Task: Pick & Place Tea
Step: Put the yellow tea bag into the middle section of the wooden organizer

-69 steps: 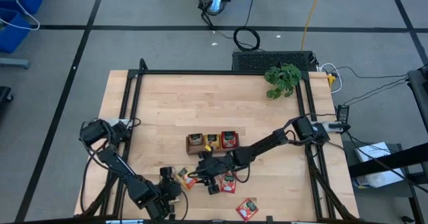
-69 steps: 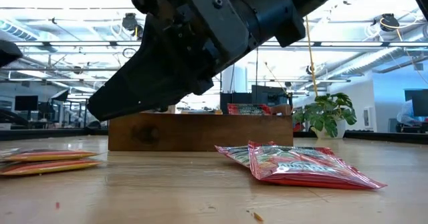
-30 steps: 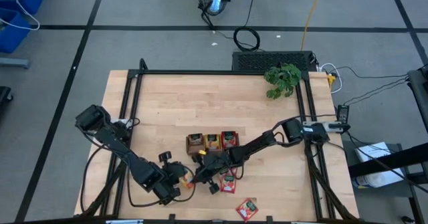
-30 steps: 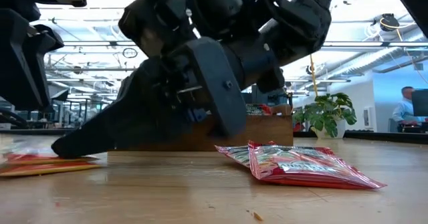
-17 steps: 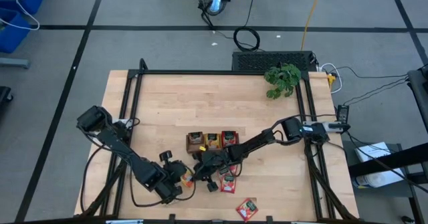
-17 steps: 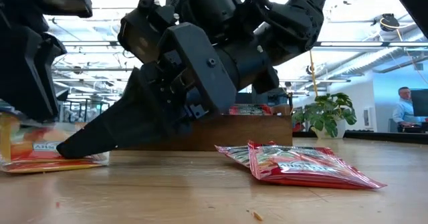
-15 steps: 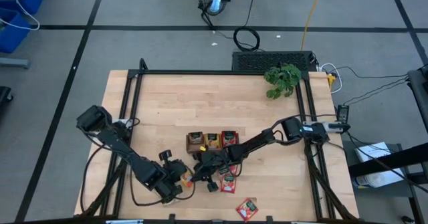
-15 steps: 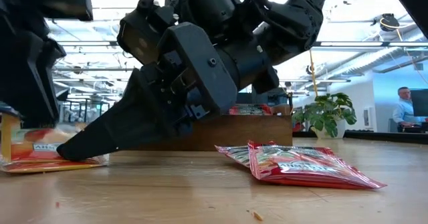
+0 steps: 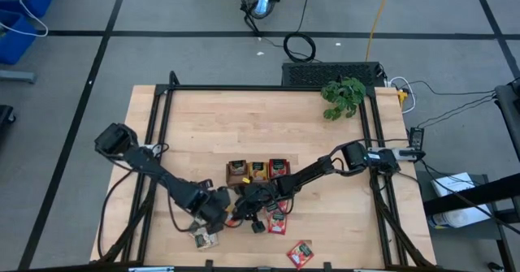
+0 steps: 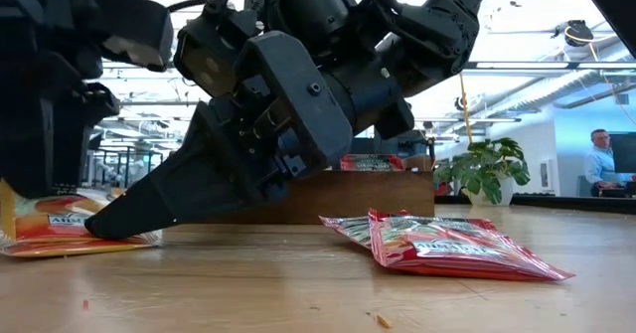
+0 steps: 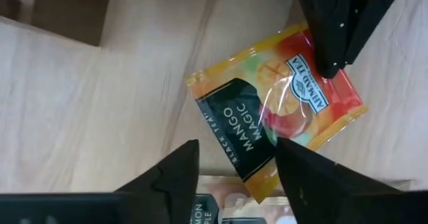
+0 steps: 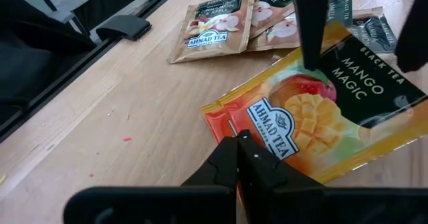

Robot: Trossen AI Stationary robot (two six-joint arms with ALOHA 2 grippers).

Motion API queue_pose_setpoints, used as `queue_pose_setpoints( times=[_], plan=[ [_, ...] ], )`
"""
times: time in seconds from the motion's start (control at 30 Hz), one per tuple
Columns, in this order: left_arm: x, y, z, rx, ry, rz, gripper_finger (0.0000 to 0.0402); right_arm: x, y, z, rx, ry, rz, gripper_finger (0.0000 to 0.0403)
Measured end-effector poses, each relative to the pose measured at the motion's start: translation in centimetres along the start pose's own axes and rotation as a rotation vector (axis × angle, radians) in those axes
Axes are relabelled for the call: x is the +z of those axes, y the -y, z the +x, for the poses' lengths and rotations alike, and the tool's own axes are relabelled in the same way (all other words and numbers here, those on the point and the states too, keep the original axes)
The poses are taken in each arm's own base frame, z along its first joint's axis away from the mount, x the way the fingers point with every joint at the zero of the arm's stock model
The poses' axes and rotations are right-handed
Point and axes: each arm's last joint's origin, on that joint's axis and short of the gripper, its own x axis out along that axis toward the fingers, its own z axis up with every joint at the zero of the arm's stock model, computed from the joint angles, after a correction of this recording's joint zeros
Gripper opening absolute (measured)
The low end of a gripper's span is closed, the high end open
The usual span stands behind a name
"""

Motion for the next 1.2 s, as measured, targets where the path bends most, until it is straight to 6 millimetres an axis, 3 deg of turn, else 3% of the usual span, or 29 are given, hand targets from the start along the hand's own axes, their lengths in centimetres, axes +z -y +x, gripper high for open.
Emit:
queue_pose_setpoints(
  times=[0.17, 0.3, 0.43, 0.67, 1.07, 1.2],
  plan=[
    [0.6, -0.9, 0.1, -0.017, -0.06, -0.013, 0.0234, 0.0, 0.0, 0.0, 0.0, 0.0, -0.002, 0.0],
    [0.7, -0.9, 0.1, -0.033, -0.076, -0.001, 0.0232, 0.0, 0.0, 0.0, -0.002, 0.0, -0.009, 0.0],
    [0.8, -0.8, 0.1, -0.043, -0.066, 0.017, 0.0177, 0.0, 0.0, 0.0, -0.002, 0.003, -0.02, 0.0],
    [0.7, -0.6, 0.1, -0.047, -0.052, 0.071, 0.0015, 0.0, 0.0, 0.0, -0.004, 0.005, -0.022, 0.0],
    [0.5, -0.4, 0.0, -0.042, -0.04, 0.125, 0.0003, 0.0, 0.0, 0.0, -0.006, 0.004, -0.022, 0.0],
    [0.4, -0.4, -1.2, -0.059, -0.013, 0.128, 0.0002, 0.0, 0.1, 0.0, -0.007, 0.011, -0.034, 0.0]
  ],
)
